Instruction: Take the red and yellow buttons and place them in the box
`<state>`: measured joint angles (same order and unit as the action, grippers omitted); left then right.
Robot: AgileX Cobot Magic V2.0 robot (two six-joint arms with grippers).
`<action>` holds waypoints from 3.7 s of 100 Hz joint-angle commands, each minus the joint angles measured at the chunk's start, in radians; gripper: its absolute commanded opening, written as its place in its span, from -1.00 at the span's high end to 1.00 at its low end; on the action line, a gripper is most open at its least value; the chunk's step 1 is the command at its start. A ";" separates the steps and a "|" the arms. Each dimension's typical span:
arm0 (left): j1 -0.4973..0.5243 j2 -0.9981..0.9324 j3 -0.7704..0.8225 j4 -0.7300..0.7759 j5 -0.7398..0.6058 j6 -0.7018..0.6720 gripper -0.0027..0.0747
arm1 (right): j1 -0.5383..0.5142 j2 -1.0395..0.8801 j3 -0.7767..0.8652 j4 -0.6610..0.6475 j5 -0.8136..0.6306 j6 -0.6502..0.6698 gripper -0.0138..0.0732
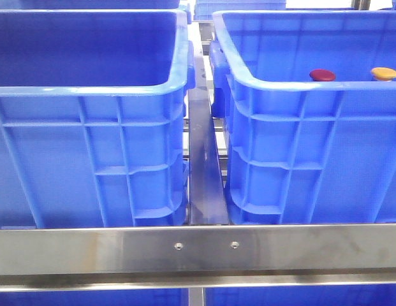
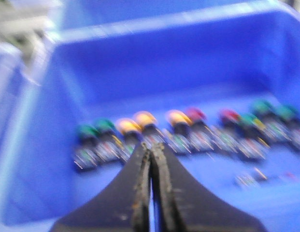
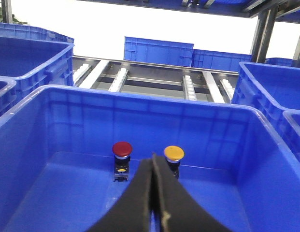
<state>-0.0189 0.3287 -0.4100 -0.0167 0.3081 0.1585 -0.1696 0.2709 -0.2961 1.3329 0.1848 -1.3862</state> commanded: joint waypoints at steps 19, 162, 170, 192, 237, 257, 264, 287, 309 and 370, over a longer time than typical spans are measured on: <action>0.085 -0.110 0.173 0.073 -0.255 -0.204 0.98 | -0.005 0.007 -0.028 0.011 -0.011 -0.004 0.84; 0.085 -0.365 0.464 0.059 -0.276 -0.228 0.98 | -0.005 0.006 -0.026 0.011 -0.007 -0.004 0.84; 0.085 -0.365 0.464 0.059 -0.276 -0.228 0.98 | -0.005 0.006 -0.026 0.011 -0.007 -0.004 0.84; 0.085 -0.365 0.464 0.059 -0.276 -0.228 0.98 | -0.005 0.006 -0.026 0.011 -0.008 -0.004 0.84; 0.085 -0.365 0.464 0.059 -0.276 -0.228 0.98 | 0.040 0.041 -0.026 -0.172 -0.072 0.159 0.84; 0.085 -0.365 0.464 0.059 -0.276 -0.228 0.98 | 0.106 0.041 -0.026 -0.764 -0.165 0.778 0.84; 0.085 -0.365 0.464 0.059 -0.276 -0.228 0.98 | 0.117 0.039 -0.026 -0.973 -0.161 1.004 0.84; 0.085 -0.365 0.464 0.059 -0.276 -0.228 0.98 | 0.119 -0.011 0.057 -1.333 -0.354 1.370 0.84; 0.085 -0.365 0.464 0.059 -0.276 -0.228 0.98 | 0.119 -0.112 0.215 -1.409 -0.436 1.468 0.84; 0.085 -0.365 0.464 0.059 -0.276 -0.228 0.98 | 0.175 -0.306 0.310 -1.465 -0.274 1.509 0.84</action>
<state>0.0658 -0.0069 0.0010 0.0514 0.1100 -0.0591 0.0070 -0.0098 0.0293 -0.1301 -0.0256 0.1258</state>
